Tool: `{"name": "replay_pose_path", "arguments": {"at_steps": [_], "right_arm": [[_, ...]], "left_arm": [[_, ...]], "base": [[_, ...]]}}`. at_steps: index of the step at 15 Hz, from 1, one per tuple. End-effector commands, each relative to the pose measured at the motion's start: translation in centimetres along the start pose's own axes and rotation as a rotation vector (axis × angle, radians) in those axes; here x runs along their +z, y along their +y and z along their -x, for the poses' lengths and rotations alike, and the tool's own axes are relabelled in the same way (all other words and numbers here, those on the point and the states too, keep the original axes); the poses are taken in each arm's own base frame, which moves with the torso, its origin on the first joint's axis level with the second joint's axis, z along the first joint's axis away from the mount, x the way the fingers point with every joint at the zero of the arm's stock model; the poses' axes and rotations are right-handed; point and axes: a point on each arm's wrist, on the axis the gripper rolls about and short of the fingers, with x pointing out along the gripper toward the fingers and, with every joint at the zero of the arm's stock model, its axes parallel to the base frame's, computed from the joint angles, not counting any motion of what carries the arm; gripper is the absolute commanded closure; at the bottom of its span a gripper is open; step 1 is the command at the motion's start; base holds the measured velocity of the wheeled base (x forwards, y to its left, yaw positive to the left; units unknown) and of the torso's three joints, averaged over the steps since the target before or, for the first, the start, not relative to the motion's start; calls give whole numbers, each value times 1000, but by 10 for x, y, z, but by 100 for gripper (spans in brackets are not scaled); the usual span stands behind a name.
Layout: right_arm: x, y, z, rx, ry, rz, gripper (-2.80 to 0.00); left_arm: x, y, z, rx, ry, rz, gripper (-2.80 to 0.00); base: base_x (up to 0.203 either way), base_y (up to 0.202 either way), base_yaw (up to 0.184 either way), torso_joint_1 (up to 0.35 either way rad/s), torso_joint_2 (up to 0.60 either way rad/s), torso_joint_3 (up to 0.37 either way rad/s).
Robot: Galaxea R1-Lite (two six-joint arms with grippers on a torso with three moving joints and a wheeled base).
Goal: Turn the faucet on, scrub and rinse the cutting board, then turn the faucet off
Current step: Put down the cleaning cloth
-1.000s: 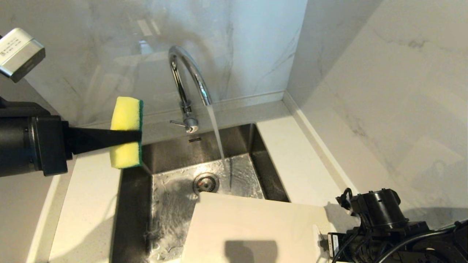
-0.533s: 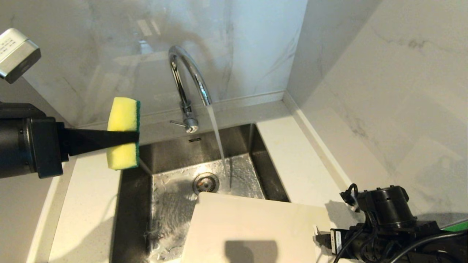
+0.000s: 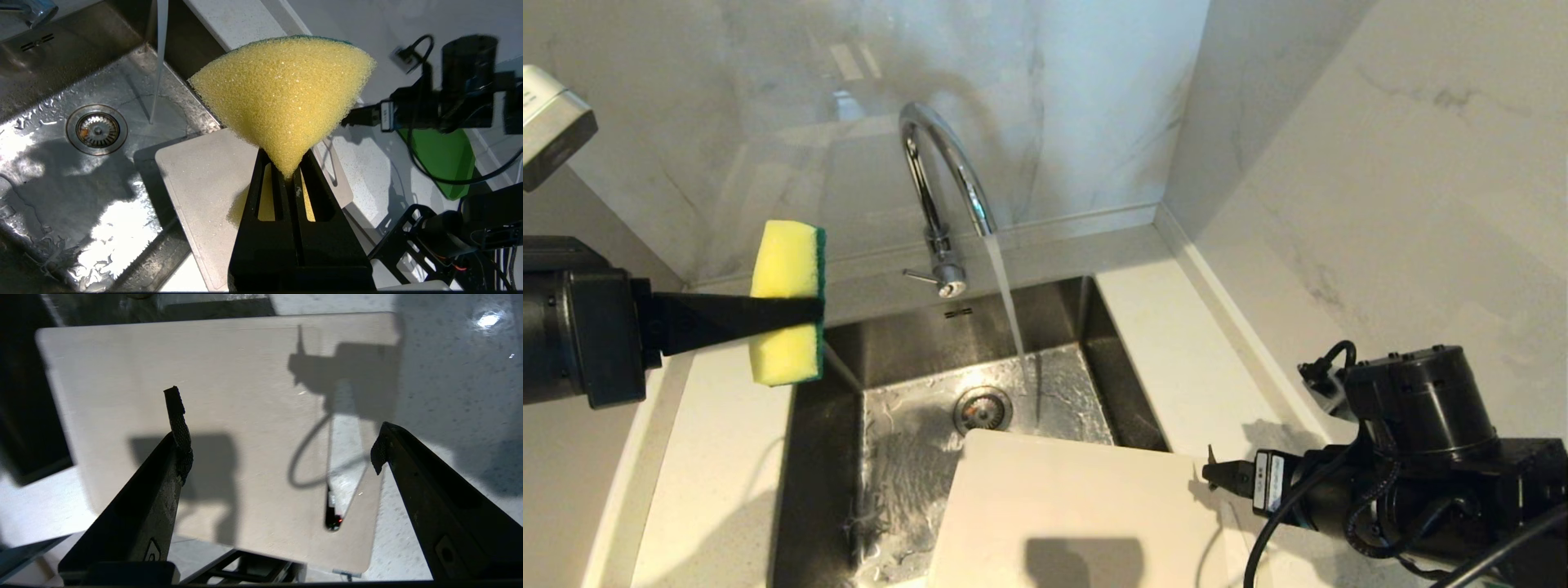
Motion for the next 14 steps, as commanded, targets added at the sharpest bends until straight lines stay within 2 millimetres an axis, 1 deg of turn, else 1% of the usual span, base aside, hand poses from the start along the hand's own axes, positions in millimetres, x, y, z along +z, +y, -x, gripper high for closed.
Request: {"name": "replay_pose_path", "arguments": {"at_steps": [1, 8, 11, 14], "right_arm": [[17, 16, 25, 52, -51, 5, 0], [26, 30, 53, 104, -140, 50, 0], [36, 35, 74, 103, -143, 58, 0], [55, 44, 101, 93, -159, 57, 0]], "left_arm": [[0, 0, 2, -2, -5, 1, 0], [-3, 0, 6, -3, -2, 10, 0], [-4, 0, 5, -5, 2, 12, 0], [-5, 0, 4, -5, 7, 13, 0]], "base": [[0, 0, 0, 0, 0, 0], [0, 0, 0, 0, 0, 0], [0, 0, 0, 0, 0, 0], [0, 0, 0, 0, 0, 0]]}}
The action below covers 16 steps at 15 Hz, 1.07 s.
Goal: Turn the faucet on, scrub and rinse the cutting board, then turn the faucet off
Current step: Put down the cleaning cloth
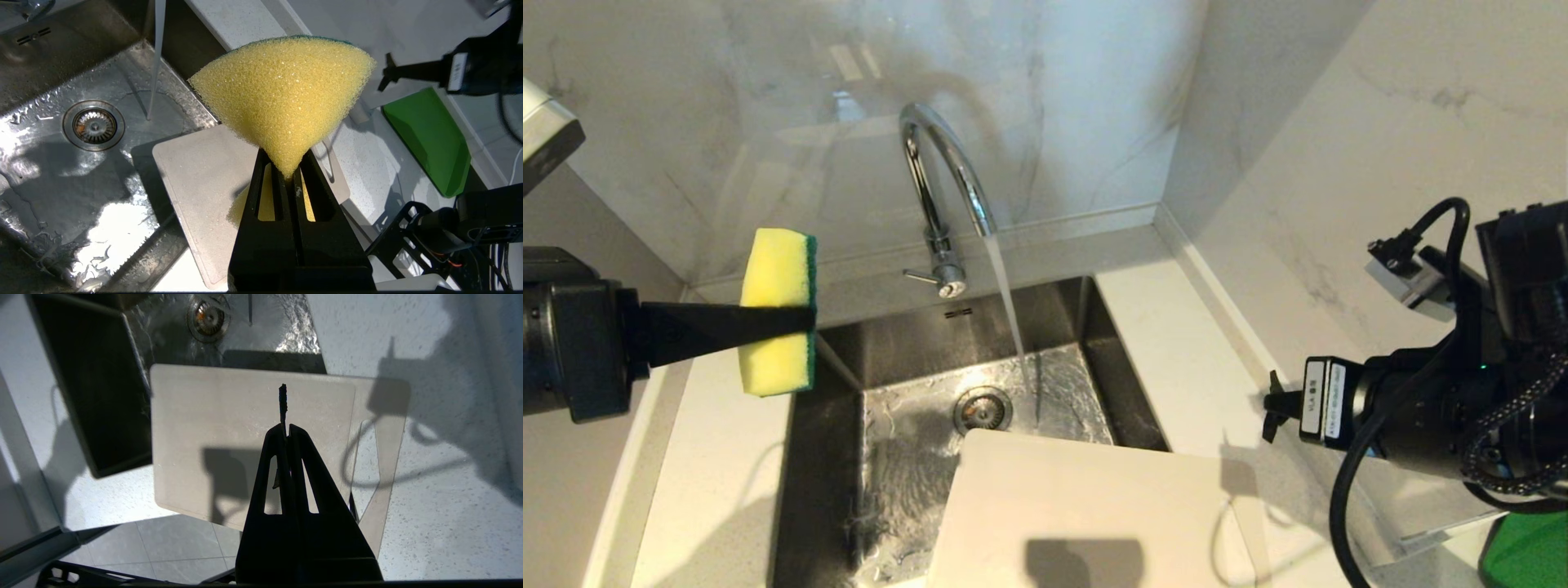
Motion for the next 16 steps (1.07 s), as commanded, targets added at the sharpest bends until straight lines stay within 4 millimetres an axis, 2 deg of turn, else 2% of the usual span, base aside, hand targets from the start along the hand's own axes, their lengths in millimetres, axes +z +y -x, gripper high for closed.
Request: {"name": "replay_pose_path", "arguments": {"at_steps": [1, 5, 9, 12, 14, 16], "right_arm": [[20, 8, 21, -28, -60, -1, 0], [36, 5, 18, -161, -123, -2, 0], [48, -20, 19, -311, -183, -69, 0], [53, -45, 34, -431, -252, -150, 0], [50, -43, 45, -408, -270, -140, 0], [43, -39, 52, -342, -235, -18, 0]], "left_arm": [[-1, 0, -1, -2, 5, 3, 0], [2, 0, -3, -4, -2, 3, 0], [2, 0, -3, -6, 0, 5, 0], [2, 0, -3, -8, -1, 17, 0], [2, 0, -4, -8, 1, 17, 0], [3, 0, -5, -8, 1, 17, 0]], "base": [[0, 0, 0, 0, 0, 0], [0, 0, 0, 0, 0, 0], [0, 0, 0, 0, 0, 0], [0, 0, 0, 0, 0, 0], [0, 0, 0, 0, 0, 0], [0, 0, 0, 0, 0, 0]]}}
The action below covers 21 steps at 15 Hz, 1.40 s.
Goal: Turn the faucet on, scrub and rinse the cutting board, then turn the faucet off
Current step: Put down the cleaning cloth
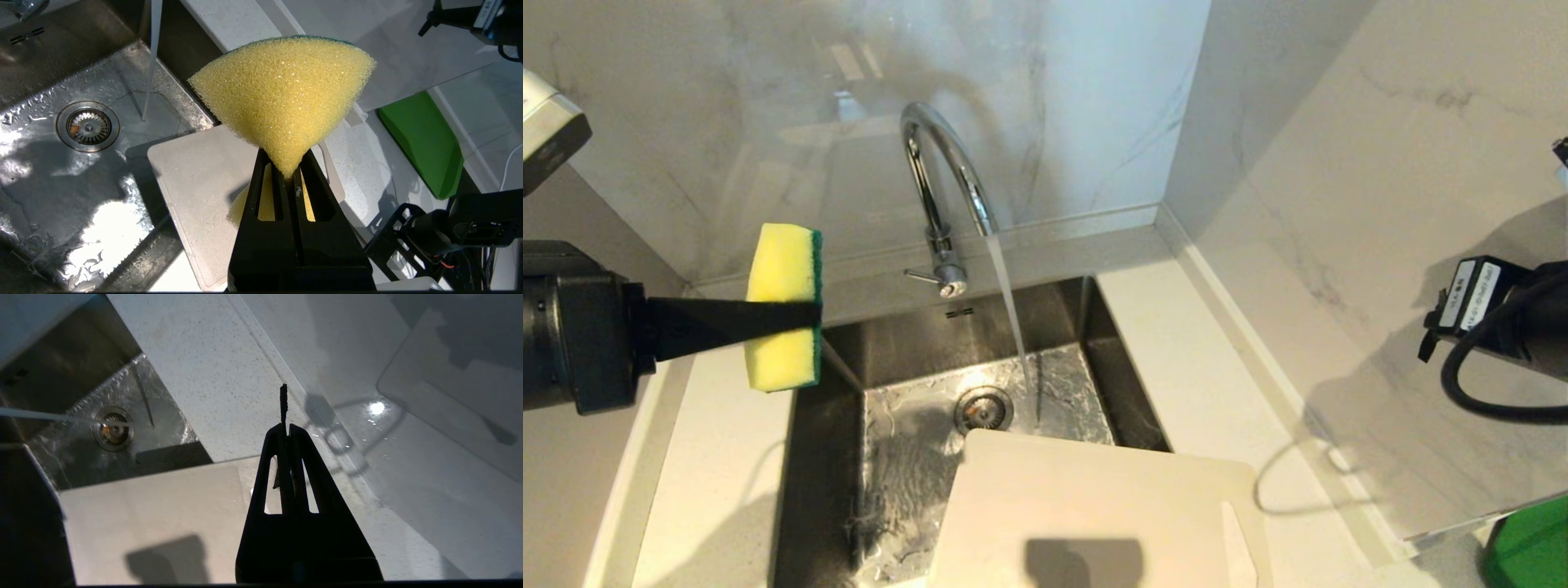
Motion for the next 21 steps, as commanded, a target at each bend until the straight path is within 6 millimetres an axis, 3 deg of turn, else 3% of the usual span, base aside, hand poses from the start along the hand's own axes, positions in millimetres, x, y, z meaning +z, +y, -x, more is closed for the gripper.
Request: {"name": "replay_pose_path", "arguments": {"at_steps": [1, 5, 9, 13, 15, 21], "right_arm": [[-4, -2, 19, 96, -14, 137, 0], [-6, -3, 43, 326, -60, 489, 0], [-12, -4, 50, 440, -98, 683, 0], [-11, -5, 62, 444, -141, 654, 0], [-14, -11, 84, 451, -192, 606, 0], [-51, -33, 121, 463, -257, 552, 0]], "left_arm": [[1, 0, -2, 1, 3, 0, 0], [0, 0, -3, 0, 5, -3, 0], [0, 1, -7, 8, 15, -2, 0], [1, 1, -7, 5, 11, -5, 0], [2, 0, -6, 5, 8, -7, 0], [-2, 1, -3, 0, 14, -60, 0]], "base": [[0, 0, 0, 0, 0, 0], [0, 0, 0, 0, 0, 0], [0, 0, 0, 0, 0, 0], [0, 0, 0, 0, 0, 0], [0, 0, 0, 0, 0, 0], [0, 0, 0, 0, 0, 0]]}}
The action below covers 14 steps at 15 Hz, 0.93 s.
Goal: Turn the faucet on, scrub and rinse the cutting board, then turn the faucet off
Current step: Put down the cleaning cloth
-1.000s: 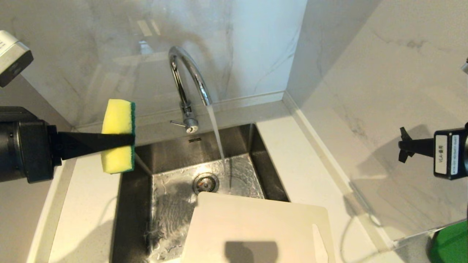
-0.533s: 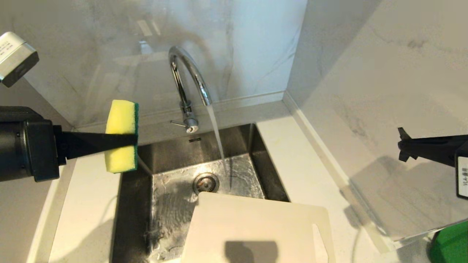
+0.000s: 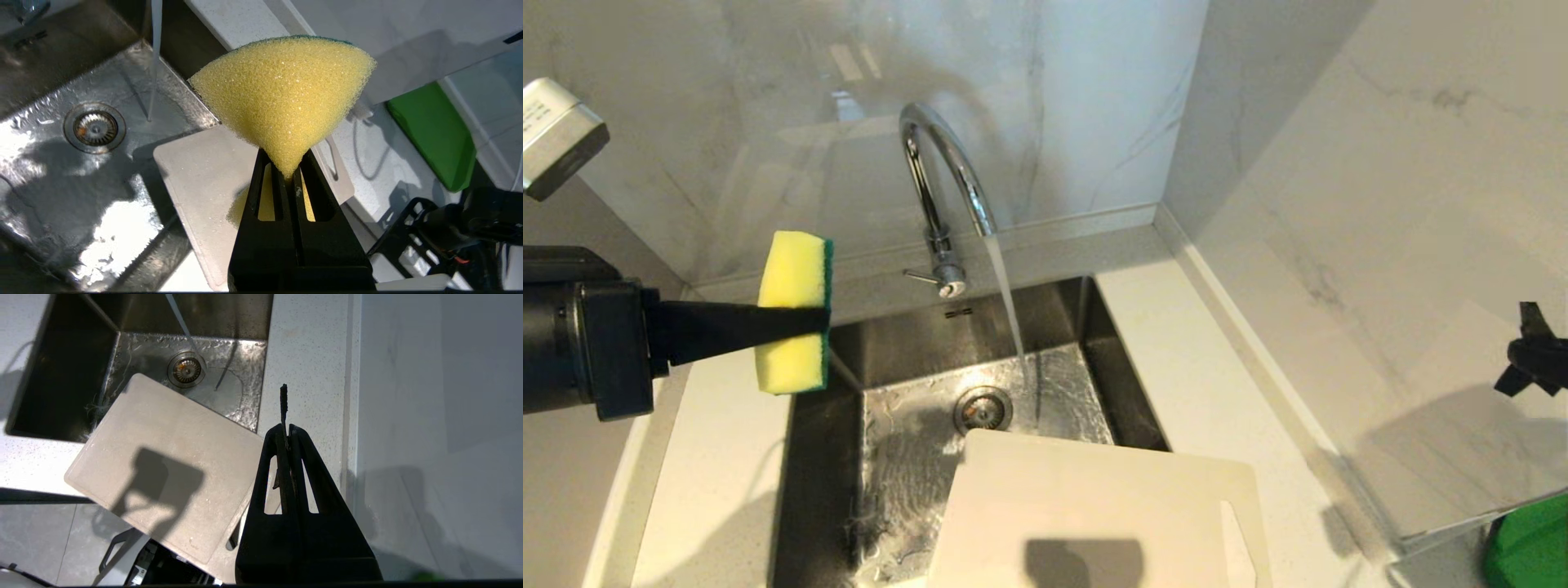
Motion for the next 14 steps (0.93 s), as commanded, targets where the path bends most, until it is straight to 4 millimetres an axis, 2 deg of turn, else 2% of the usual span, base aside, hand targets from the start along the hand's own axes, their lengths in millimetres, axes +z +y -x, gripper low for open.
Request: {"name": "replay_pose_path", "arguments": {"at_steps": [1, 7, 14], "right_arm": [[-19, 10, 27, -4, -46, 23, 0], [-60, 24, 52, -1, -71, 86, 0], [-113, 40, 76, -11, -118, 41, 0]], "left_arm": [[0, -1, 1, -4, -1, -11, 0], [-3, -1, 1, -15, 9, -12, 0], [-4, 0, 2, -13, 12, -46, 0]], "base": [[0, 0, 0, 0, 0, 0], [0, 0, 0, 0, 0, 0], [0, 0, 0, 0, 0, 0]]}}
